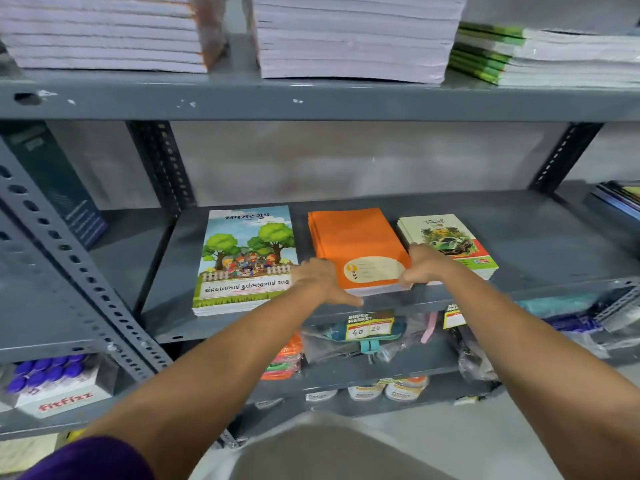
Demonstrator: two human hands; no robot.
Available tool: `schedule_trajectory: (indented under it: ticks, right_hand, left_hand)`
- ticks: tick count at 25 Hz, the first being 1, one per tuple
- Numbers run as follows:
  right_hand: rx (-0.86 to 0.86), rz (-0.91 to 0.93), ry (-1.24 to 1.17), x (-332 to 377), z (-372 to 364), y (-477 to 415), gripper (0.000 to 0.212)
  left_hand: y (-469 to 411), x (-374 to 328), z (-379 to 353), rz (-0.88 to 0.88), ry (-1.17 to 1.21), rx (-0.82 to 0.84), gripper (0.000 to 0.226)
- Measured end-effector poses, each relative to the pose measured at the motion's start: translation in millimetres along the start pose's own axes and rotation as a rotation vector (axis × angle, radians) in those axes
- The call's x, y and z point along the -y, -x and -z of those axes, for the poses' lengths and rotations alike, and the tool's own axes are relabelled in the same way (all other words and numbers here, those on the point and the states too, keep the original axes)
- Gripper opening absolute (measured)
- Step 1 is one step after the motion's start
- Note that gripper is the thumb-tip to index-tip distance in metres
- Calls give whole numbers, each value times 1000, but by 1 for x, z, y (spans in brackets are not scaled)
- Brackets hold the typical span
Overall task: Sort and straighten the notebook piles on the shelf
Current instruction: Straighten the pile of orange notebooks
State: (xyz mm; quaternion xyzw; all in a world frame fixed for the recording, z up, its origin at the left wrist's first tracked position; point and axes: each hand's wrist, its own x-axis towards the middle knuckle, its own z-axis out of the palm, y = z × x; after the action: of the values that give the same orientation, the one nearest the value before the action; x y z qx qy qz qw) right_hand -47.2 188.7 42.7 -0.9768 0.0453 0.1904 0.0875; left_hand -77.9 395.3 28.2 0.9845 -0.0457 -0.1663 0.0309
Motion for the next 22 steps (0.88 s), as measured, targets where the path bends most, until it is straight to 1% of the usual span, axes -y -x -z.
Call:
schedule_trajectory:
  ticks: [2, 4, 6, 10, 12, 16, 22]
  right_hand:
    - [75, 34, 2, -8, -5, -5, 61]
    - [76, 58, -25, -9, -8, -10, 70]
    - [73, 72, -25, -9, -9, -13, 78]
    - [34, 77, -50, -8, -18, -15, 68]
    - [4, 93, -4, -7, -20, -17, 71]
    - [-27, 125, 41, -10, -19, -21, 84]
    - [15, 150, 26, -12, -21, -25, 77]
  left_hand:
    - [-6, -13, 0, 57, 61, 66, 96]
    - [-12, -17, -1, 105, 139, 80, 89]
    - [-19, -20, -4, 149, 160, 71, 82]
    - [-25, -28, -9, 199, 78, 25, 72]
    - [-27, -28, -10, 231, 95, 8, 73]
    - [-26, -28, -13, 267, 123, -41, 73]
    - [-23, -28, -13, 272, 122, -42, 72]
